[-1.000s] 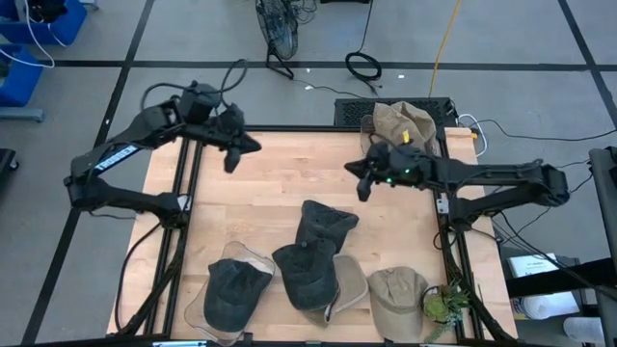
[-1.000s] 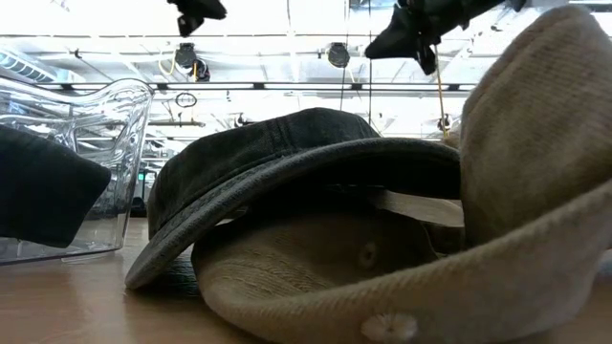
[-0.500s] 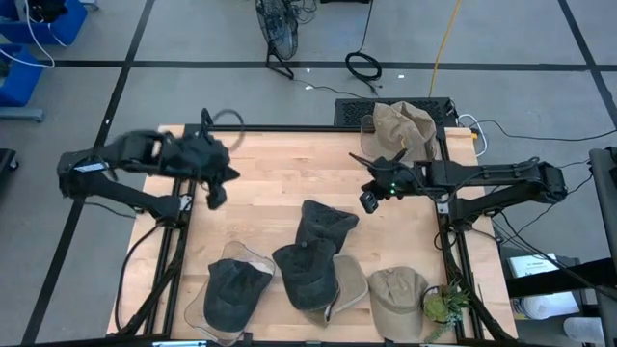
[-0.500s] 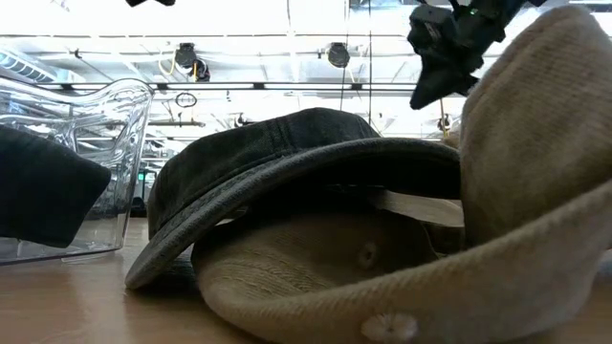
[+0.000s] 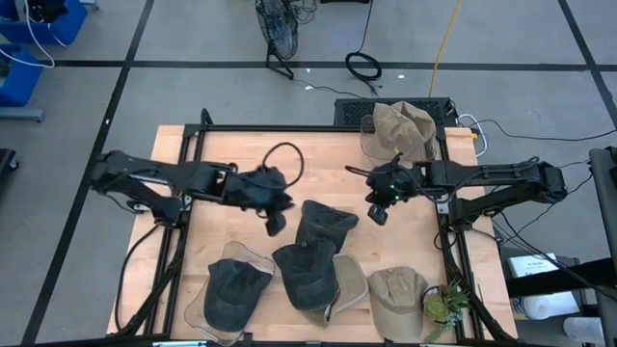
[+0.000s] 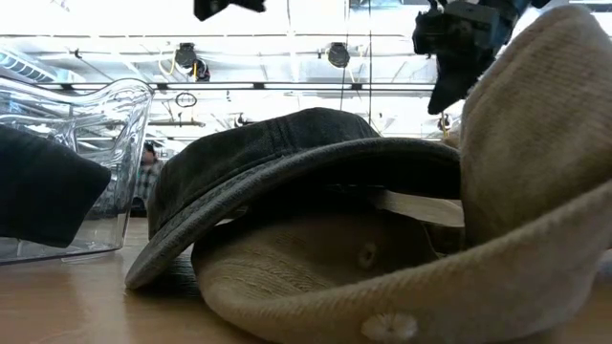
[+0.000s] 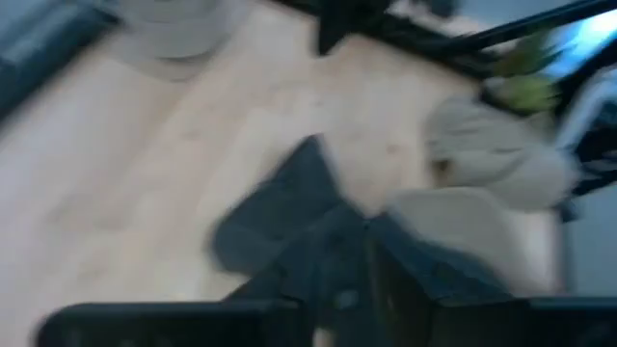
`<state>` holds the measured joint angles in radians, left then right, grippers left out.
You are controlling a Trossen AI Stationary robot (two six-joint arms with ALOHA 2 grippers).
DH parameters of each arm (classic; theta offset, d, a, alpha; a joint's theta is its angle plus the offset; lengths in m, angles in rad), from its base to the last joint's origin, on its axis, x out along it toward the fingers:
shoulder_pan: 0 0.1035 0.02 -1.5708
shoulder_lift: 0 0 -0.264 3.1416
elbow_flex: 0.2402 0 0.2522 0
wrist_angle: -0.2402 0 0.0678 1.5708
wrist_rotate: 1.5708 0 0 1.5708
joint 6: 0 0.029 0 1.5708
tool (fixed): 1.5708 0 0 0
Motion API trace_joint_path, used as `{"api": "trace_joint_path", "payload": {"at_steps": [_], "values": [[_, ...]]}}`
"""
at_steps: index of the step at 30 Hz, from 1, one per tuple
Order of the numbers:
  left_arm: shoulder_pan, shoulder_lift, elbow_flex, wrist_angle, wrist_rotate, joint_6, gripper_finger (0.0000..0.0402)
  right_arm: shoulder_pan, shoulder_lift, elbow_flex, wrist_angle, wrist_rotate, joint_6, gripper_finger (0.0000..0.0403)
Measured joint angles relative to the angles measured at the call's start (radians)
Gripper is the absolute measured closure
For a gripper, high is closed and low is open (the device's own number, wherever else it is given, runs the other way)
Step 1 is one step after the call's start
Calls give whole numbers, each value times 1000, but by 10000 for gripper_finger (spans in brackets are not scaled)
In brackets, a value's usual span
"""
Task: Pick & Place hat
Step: Put the black cap into the bottom transparent bin
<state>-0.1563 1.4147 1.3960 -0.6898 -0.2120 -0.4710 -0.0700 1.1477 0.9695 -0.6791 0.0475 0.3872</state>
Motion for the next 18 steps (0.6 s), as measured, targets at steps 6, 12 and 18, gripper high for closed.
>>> {"api": "trace_joint_path", "payload": {"at_steps": [6,12,18], "values": [[-30,72,0,107,58,-22,220,0,0,0,-46,0,-64,402],[-38,172,1,108,58,1,132,0,0,-1,-47,0,-87,403],[-26,273,0,105,64,-16,86,0,0,-1,-47,0,-104,403]]}}
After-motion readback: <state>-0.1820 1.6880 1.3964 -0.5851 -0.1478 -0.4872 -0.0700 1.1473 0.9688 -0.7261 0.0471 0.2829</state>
